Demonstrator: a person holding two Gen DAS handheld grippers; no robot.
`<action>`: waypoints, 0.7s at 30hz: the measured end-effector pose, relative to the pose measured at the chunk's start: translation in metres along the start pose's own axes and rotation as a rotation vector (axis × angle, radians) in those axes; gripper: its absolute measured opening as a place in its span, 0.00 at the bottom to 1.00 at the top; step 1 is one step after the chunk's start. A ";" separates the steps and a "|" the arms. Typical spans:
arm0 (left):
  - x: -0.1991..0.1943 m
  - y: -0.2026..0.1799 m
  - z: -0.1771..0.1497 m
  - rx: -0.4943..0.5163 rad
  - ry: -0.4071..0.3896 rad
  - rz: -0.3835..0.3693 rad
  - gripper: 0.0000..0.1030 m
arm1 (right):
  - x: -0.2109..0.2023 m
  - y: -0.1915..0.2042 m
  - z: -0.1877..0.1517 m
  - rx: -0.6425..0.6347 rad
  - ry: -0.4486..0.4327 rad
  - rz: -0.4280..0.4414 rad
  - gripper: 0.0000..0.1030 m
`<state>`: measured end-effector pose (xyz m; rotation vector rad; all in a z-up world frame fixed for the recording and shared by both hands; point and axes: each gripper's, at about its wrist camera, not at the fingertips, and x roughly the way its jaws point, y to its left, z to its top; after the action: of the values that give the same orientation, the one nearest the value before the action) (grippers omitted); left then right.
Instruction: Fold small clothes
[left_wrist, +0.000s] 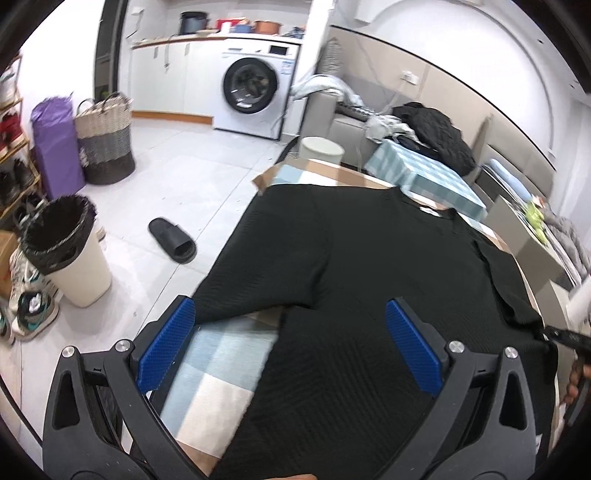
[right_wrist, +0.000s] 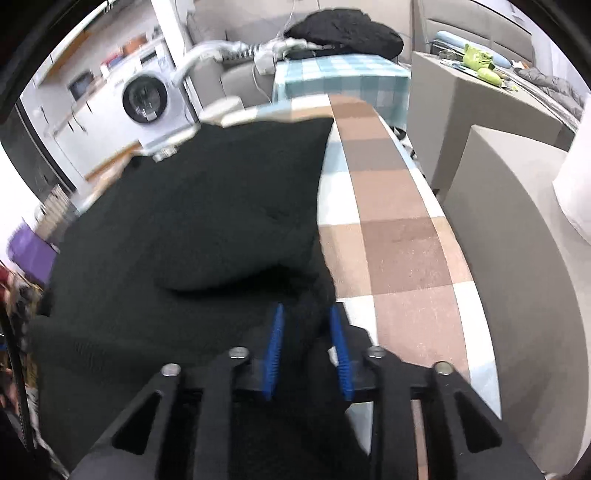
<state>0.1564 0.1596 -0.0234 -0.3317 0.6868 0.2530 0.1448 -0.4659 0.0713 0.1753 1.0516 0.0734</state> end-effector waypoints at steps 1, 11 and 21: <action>0.002 0.007 0.002 -0.018 0.004 0.007 0.99 | -0.007 0.001 -0.001 0.005 -0.023 0.011 0.40; 0.064 0.118 0.007 -0.439 0.171 -0.042 0.73 | -0.038 0.005 -0.018 0.069 -0.090 0.053 0.42; 0.120 0.159 -0.016 -0.620 0.287 -0.160 0.52 | -0.035 -0.005 -0.030 0.110 -0.069 0.042 0.42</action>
<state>0.1837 0.3132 -0.1481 -1.0264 0.8499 0.2648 0.1008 -0.4731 0.0856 0.2970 0.9836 0.0470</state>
